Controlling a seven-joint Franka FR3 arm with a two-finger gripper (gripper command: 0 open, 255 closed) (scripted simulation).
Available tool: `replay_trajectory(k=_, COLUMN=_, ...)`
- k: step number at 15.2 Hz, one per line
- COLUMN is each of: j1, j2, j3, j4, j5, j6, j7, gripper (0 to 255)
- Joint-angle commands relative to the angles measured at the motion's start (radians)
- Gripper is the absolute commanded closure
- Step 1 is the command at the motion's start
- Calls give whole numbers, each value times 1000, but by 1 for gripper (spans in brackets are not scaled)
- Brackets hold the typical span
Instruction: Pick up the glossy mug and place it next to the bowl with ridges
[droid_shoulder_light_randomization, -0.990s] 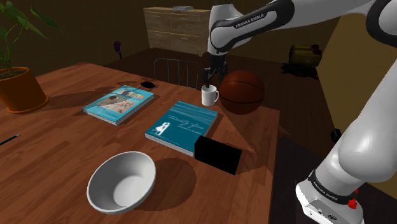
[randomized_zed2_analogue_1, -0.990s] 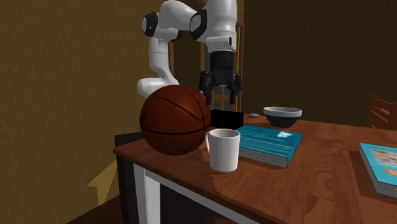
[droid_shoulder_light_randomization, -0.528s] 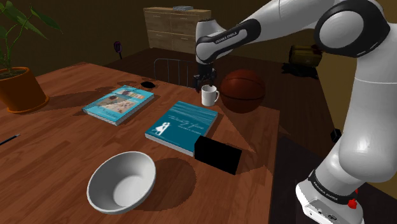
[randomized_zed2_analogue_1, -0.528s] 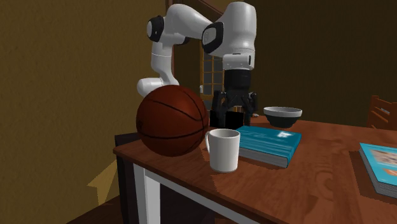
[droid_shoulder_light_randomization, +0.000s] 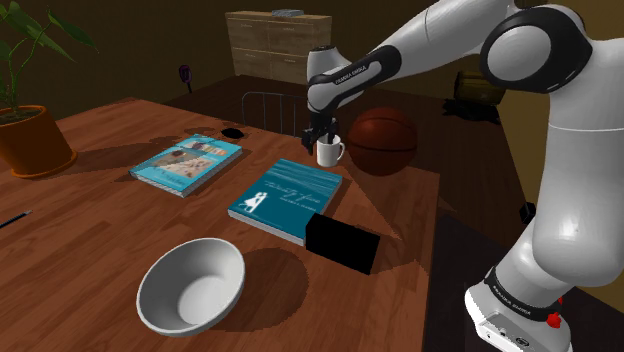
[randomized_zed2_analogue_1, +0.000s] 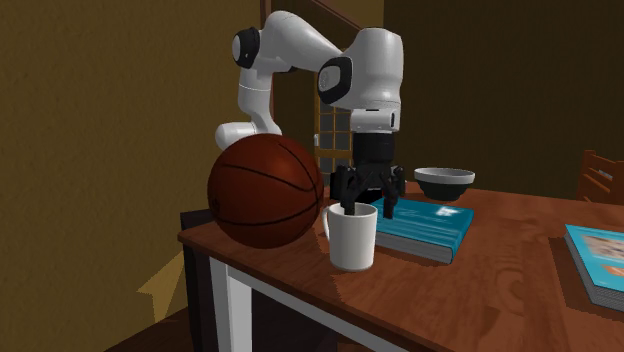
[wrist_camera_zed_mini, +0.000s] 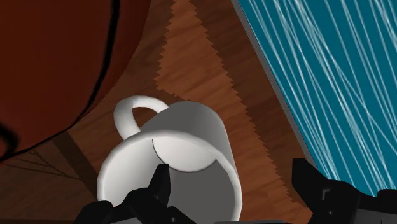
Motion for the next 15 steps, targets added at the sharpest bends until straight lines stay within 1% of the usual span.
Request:
replay_trajectory(k=1, j1=0, j2=4, j3=0, j4=0, j5=0, j6=4, j7=0, gripper=0)
replay_trajectory(k=6, j1=0, j2=4, j3=0, j4=0, j5=0, j6=4, j7=0, gripper=0)
replay_trajectory(k=7, j1=0, j2=4, j3=0, j4=0, j5=0, j6=4, j7=0, gripper=255)
replay_trajectory(k=15, j1=0, j2=4, j3=0, j4=0, j5=0, j6=4, j7=0, gripper=255)
